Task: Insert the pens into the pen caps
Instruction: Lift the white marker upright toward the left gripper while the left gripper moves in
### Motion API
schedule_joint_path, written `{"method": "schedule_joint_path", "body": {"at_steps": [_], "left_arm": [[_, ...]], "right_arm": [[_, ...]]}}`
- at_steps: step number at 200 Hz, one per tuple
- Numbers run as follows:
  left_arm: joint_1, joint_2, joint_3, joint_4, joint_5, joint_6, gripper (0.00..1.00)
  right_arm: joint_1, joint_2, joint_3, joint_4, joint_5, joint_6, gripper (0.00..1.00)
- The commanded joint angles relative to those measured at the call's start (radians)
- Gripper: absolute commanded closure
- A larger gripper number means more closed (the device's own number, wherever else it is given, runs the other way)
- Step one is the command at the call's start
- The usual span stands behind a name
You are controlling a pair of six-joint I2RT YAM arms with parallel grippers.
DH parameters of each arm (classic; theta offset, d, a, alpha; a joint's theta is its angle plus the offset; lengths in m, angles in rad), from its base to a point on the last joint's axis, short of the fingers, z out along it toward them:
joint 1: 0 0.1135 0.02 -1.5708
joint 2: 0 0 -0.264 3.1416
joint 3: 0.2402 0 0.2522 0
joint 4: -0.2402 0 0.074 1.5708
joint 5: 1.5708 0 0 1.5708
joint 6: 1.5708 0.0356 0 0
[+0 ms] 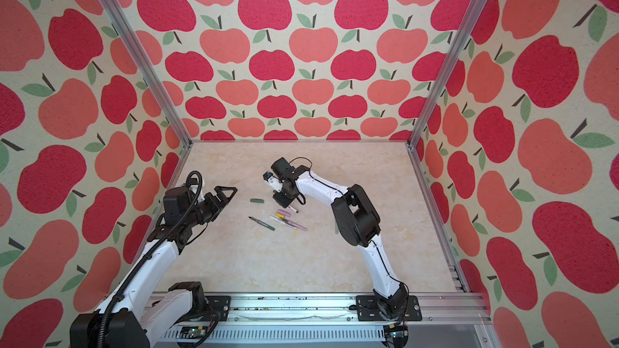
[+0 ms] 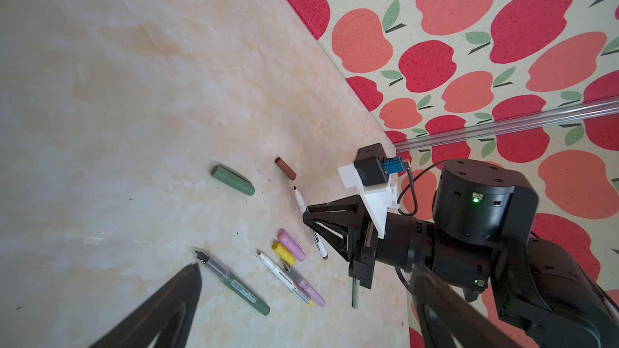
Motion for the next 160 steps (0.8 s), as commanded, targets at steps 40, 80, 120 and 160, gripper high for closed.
{"method": "schedule_joint_path", "body": {"at_steps": [40, 80, 120, 160], "left_arm": [[-0.138, -0.042, 0.076, 0.041, 0.031, 0.214, 0.0], [-0.264, 0.004, 0.106, 0.095, 0.052, 0.278, 0.03], [-0.351, 0.09, 0.12, 0.234, 0.106, 0.237, 0.08], [-0.39, 0.21, 0.136, 0.389, 0.147, 0.146, 0.11]], "right_arm": [[-0.097, -0.256, -0.145, 0.211, -0.18, 0.26, 0.9], [-0.168, -0.377, -0.269, 0.339, -0.312, 0.433, 0.9], [-0.202, -0.486, -0.38, 0.458, -0.398, 0.567, 0.91], [-0.206, -0.568, -0.459, 0.54, -0.427, 0.638, 0.91]]}}
